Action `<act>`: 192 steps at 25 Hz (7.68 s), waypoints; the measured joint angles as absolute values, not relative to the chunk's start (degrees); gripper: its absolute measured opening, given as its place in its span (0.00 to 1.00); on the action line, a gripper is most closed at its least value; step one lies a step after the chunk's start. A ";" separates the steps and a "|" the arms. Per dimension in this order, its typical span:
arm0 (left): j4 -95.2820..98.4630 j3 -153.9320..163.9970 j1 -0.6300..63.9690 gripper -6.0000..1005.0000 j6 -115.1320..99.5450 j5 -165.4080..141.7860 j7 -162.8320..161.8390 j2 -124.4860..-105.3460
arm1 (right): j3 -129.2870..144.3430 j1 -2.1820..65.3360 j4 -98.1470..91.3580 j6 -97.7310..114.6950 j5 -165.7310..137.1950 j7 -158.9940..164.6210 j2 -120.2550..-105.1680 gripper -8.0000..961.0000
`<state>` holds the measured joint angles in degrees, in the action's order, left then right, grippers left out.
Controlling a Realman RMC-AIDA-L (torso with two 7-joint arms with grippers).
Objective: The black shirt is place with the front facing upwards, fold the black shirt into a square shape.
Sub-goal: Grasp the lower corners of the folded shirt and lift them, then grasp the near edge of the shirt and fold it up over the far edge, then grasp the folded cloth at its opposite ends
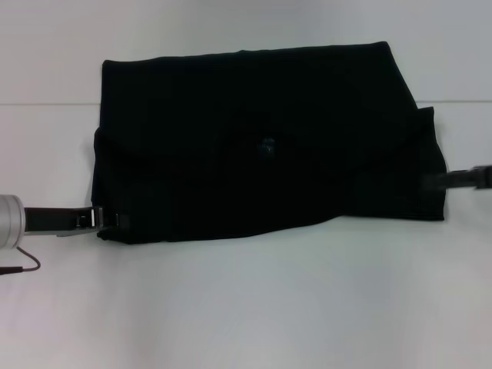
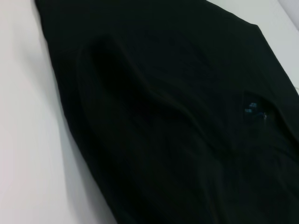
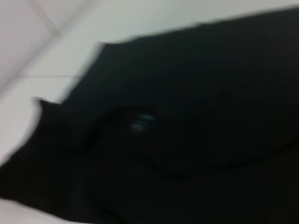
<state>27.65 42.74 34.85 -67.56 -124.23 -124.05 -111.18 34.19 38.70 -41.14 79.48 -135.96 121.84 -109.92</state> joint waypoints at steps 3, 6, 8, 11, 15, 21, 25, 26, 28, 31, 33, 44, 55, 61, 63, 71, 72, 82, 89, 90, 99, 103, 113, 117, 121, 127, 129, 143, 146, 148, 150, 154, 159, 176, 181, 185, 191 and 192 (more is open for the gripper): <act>27.67 42.46 34.83 0.03 -68.47 -124.21 -124.09 -110.94 | 34.19 42.36 -46.30 79.77 -147.66 134.94 -108.94 0.98; 27.68 42.10 34.75 0.04 -69.14 -124.16 -124.03 -110.87 | 34.21 45.37 -49.01 79.55 -155.58 139.71 -109.66 0.98; 27.68 42.05 34.72 0.04 -69.37 -124.13 -123.97 -110.86 | 34.64 47.11 -48.50 79.05 -158.69 140.35 -110.36 0.98; 27.68 42.06 34.67 0.04 -69.43 -124.11 -123.91 -110.87 | 37.00 48.42 -45.19 76.48 -159.50 140.44 -111.36 0.98; 27.68 42.07 34.67 0.04 -69.58 -124.04 -123.90 -110.93 | 39.13 48.88 -40.36 72.65 -159.53 140.60 -112.07 0.98; 27.69 42.10 34.86 0.03 -69.61 -124.01 -123.93 -110.91 | 38.62 48.76 -35.12 67.95 -157.98 140.63 -112.14 0.98; 27.69 42.10 34.89 0.04 -69.61 -124.01 -123.95 -110.84 | 38.83 48.30 -34.87 67.59 -154.66 140.27 -112.16 0.98; 27.69 42.10 34.89 0.04 -69.61 -124.01 -123.96 -110.84 | 38.83 48.26 -34.86 67.58 -154.20 140.21 -112.18 0.98; 27.69 42.10 34.89 0.04 -69.61 -124.01 -123.97 -110.83 | 38.82 48.24 -34.54 67.44 -153.73 140.14 -112.23 0.98; 27.69 42.10 34.89 0.03 -69.61 -124.01 -123.99 -110.82 | 39.03 48.31 -33.44 66.89 -153.63 140.17 -112.25 0.98; 27.69 42.10 34.90 0.03 -69.61 -124.01 -123.99 -110.82 | 39.15 48.34 -32.90 66.43 -153.66 140.32 -112.25 0.98; 27.69 42.10 35.15 0.04 -69.61 -124.01 -124.11 -110.72 | 38.79 48.35 -32.73 66.14 -153.60 140.85 -112.33 0.94; 27.69 42.10 35.15 0.03 -69.61 -124.01 -124.16 -110.71 | 38.68 48.22 -32.71 65.14 -153.63 141.10 -112.59 0.66; 27.69 42.10 35.16 0.03 -69.61 -124.01 -124.13 -110.67 | 38.67 48.25 -32.70 65.23 -153.63 141.14 -112.55 0.37; 27.69 42.07 35.16 0.03 -69.68 -124.01 -124.08 -110.66 | 38.67 48.25 -32.70 65.25 -153.63 141.09 -112.54 0.28; 27.69 40.63 35.14 0.03 -70.95 -124.01 -123.53 -110.24 | 38.75 47.99 -32.78 65.88 -153.63 140.66 -111.90 0.02; 27.68 40.62 35.11 0.03 -71.35 -124.09 -123.64 -110.14 | 38.80 47.86 -32.92 66.17 -153.63 140.58 -111.70 0.02; 27.52 40.71 34.13 0.04 -86.94 -125.95 -124.51 -107.00 | 38.95 44.09 -37.67 84.59 -154.18 134.97 -107.50 0.02; 28.57 40.61 32.71 0.04 -103.25 -132.31 -123.32 -106.74 | 39.47 40.65 -39.48 99.82 -157.20 126.81 -107.24 0.02; 28.58 40.60 32.59 0.04 -104.49 -132.80 -123.09 -106.77 | 39.67 40.29 -39.49 100.93 -158.24 125.61 -107.61 0.02; 29.48 34.09 32.56 0.04 -107.61 -133.33 -122.75 -106.45 | 35.84 40.94 -38.41 99.17 -156.88 123.35 -108.52 0.02; 29.86 26.07 33.47 0.04 -102.69 -133.19 -126.15 -105.83 | 29.47 42.38 -36.74 95.81 -152.65 124.53 -106.94 0.02; 29.66 13.84 35.40 0.04 -85.34 -130.27 -129.10 -108.70 | 25.45 43.03 -29.47 71.95 -134.37 127.33 -106.81 0.02; 29.58 13.91 36.38 0.04 -79.54 -127.24 -127.22 -110.25 | 25.82 43.78 -28.76 65.49 -130.03 125.78 -109.14 0.02; 29.51 14.11 37.63 0.04 -75.01 -126.29 -126.59 -110.59 | 25.89 45.29 -28.75 61.60 -128.84 124.88 -110.39 0.02; 29.44 14.16 39.66 0.04 -66.81 -125.63 -123.43 -112.00 | 25.97 46.87 -28.71 55.86 -128.18 124.08 -111.99 0.02; 29.42 14.24 40.34 0.04 -62.85 -124.82 -121.11 -113.20 | 25.97 47.14 -28.53 51.42 -127.38 123.63 -113.44 0.02; 29.19 15.03 46.10 0.05 -40.65 -122.60 -109.59 -121.35 | 27.75 51.08 -21.62 27.83 -121.31 108.18 -119.81 0.02; 28.55 15.21 46.71 0.05 -37.31 -122.10 -107.53 -121.81 | 28.06 51.14 -20.52 26.59 -117.67 103.22 -119.96 0.05; 27.66 15.21 47.13 0.06 -35.41 -121.41 -106.39 -121.91 | 28.13 50.97 -19.88 26.54 -113.92 98.89 -119.96 0.08; 26.78 15.20 47.34 0.12 -34.85 -120.97 -105.96 -121.71 | 28.13 50.65 -19.40 26.43 -110.47 95.19 -119.93 0.16; 26.43 15.21 46.53 0.24 -36.96 -120.23 -105.99 -121.16 | 28.01 49.86 -19.20 26.83 -108.08 93.88 -119.91 0.32; 25.62 15.09 42.61 0.52 -52.66 -120.17 -110.35 -117.23 | 28.20 46.44 -20.68 39.35 -108.07 93.94 -118.68 0.53; 26.11 15.70 24.85 0.85 -87.50 -121.93 -132.45 -110.75 | 40.53 36.02 -24.41 71.56 -108.83 67.24 -119.03 0.92; 25.77 17.46 24.16 0.87 -83.10 -123.87 -137.83 -111.11 | 43.73 36.12 -24.37 68.37 -110.90 65.32 -119.48 0.98; 25.11 17.85 24.44 0.87 -80.12 -124.74 -139.83 -111.18 | 44.61 36.14 -24.34 68.38 -111.10 64.68 -119.49 0.98; 23.65 18.23 25.10 0.87 -75.56 -124.88 -141.74 -111.07 | 45.04 35.97 -24.27 68.69 -111.06 63.88 -119.70 0.98; 23.60 18.26 25.15 0.87 -74.99 -124.88 -141.97 -111.08 | 45.05 35.94 -24.25 68.74 -111.03 63.88 -119.72 0.98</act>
<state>23.60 18.26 25.15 -74.99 -124.88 -141.97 -111.08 45.05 35.94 -24.25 68.74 -111.03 63.88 -119.72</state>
